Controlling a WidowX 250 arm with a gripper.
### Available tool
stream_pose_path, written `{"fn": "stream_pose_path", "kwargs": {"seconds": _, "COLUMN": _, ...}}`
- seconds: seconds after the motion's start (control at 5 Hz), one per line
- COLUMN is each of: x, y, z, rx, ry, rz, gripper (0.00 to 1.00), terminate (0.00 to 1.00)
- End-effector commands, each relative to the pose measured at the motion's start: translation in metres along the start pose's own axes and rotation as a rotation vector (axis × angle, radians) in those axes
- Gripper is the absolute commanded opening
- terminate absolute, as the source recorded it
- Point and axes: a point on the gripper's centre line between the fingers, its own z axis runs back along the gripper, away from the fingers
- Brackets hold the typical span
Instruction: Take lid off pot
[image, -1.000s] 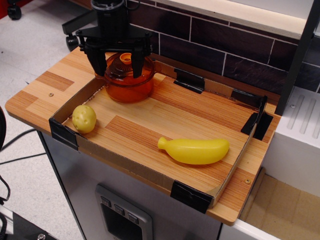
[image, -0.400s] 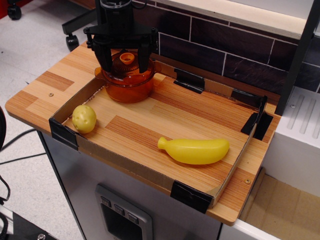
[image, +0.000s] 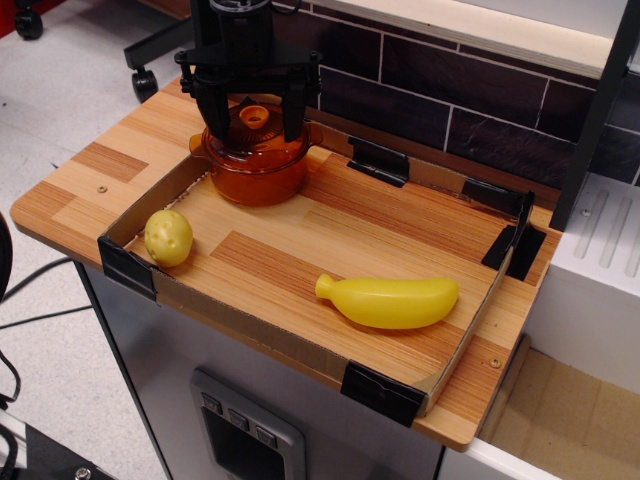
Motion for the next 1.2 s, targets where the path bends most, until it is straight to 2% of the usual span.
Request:
{"fn": "stream_pose_path", "kwargs": {"seconds": 0.0, "x": 0.015, "y": -0.003, "z": 0.007, "rx": 0.018, "ry": -0.067, "rz": 0.004, "gripper": 0.00, "terminate": 0.00}}
{"fn": "stream_pose_path", "kwargs": {"seconds": 0.2, "x": 0.016, "y": -0.003, "z": 0.011, "rx": 0.008, "ry": -0.066, "rz": 0.011, "gripper": 0.00, "terminate": 0.00}}
{"fn": "stream_pose_path", "kwargs": {"seconds": 0.4, "x": 0.020, "y": -0.004, "z": 0.015, "rx": 0.014, "ry": -0.099, "rz": 0.026, "gripper": 0.00, "terminate": 0.00}}
{"fn": "stream_pose_path", "kwargs": {"seconds": 0.6, "x": 0.021, "y": -0.003, "z": 0.030, "rx": 0.022, "ry": -0.145, "rz": 0.043, "gripper": 0.00, "terminate": 0.00}}
{"fn": "stream_pose_path", "kwargs": {"seconds": 0.8, "x": 0.015, "y": -0.009, "z": 0.050, "rx": 0.052, "ry": -0.161, "rz": 0.062, "gripper": 0.00, "terminate": 0.00}}
{"fn": "stream_pose_path", "kwargs": {"seconds": 1.0, "x": 0.007, "y": -0.018, "z": 0.063, "rx": 0.031, "ry": -0.145, "rz": 0.060, "gripper": 0.00, "terminate": 0.00}}
